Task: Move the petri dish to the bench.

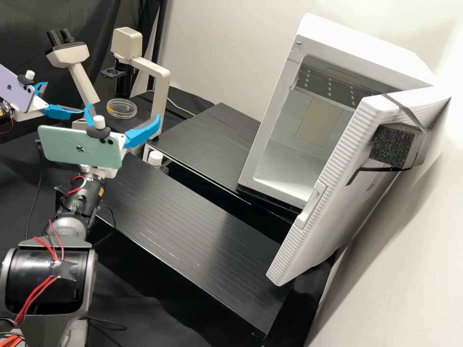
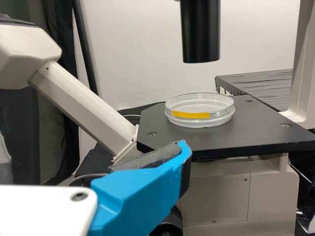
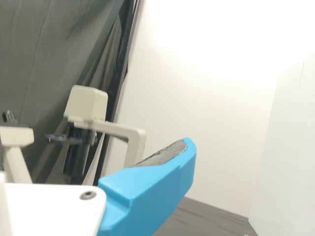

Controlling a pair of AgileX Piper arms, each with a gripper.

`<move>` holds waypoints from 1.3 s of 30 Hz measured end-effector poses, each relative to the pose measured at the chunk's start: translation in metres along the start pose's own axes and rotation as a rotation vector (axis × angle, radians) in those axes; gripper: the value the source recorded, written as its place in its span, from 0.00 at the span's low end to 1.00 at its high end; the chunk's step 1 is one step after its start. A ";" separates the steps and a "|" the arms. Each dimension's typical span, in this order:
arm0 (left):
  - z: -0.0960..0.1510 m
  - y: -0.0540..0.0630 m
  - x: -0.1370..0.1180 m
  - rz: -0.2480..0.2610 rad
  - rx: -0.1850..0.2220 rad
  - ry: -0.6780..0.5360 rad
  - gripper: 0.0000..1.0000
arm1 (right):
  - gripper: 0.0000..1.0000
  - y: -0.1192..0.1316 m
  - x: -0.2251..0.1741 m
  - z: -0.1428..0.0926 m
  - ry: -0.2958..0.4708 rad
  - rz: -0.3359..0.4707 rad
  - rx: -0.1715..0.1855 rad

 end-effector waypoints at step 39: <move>0.000 0.000 0.000 0.000 0.000 0.000 1.00 | 1.00 -0.107 0.158 -0.031 -0.115 -0.267 -0.099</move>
